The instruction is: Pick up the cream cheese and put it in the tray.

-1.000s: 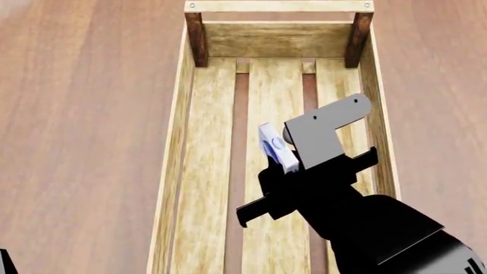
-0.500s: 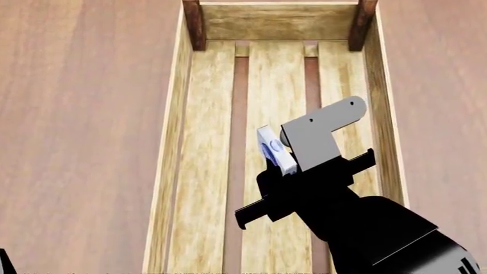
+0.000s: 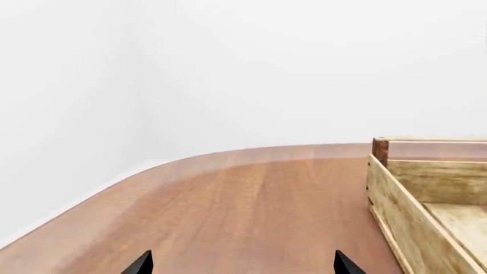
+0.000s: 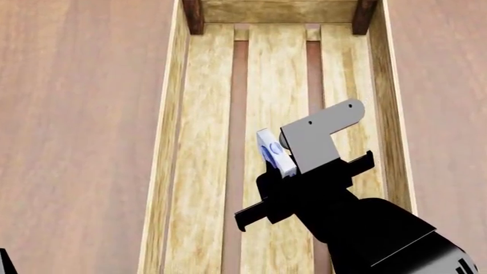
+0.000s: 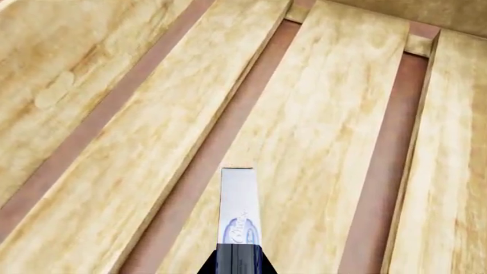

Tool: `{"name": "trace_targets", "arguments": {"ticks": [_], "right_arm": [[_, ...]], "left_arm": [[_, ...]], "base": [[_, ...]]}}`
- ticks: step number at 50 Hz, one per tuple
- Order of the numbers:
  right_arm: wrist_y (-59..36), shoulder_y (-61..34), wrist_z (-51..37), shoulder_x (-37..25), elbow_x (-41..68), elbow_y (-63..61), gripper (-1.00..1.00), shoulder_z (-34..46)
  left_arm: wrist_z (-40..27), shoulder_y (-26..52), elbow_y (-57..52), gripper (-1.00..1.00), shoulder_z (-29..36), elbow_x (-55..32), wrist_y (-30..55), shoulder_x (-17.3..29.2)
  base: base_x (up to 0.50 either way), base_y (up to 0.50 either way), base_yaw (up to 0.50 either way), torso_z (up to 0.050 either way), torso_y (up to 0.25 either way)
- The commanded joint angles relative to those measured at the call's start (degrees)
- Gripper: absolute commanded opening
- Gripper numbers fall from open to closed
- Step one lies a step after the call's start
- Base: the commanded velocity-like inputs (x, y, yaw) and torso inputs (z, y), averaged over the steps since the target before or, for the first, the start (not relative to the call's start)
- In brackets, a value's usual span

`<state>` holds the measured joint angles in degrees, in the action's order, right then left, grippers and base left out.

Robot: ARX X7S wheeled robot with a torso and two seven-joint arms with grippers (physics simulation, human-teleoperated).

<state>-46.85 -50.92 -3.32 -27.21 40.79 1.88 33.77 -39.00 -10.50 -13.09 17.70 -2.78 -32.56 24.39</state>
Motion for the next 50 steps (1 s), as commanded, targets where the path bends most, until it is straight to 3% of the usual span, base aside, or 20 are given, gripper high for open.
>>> {"name": "trace_targets", "arguments": {"ticks": [1,50], "right_arm": [[0.45,-0.34,0.43,0.05,-0.87,0.17,-1.0,0.06],[1.94,-0.36,1.47,1.04,-2.51,3.13,-1.0,2.51]], "left_arm": [[0.17,0.24,0.55,1.0,0.31,-0.12,-0.75,0.01],[-0.18,0.34,0.14,1.0,0.52,-0.52,0.22,0.46]], "base": [[0.0,0.0,0.0,0.0,0.0],[0.0,0.0,0.0,0.0,0.0]]}}
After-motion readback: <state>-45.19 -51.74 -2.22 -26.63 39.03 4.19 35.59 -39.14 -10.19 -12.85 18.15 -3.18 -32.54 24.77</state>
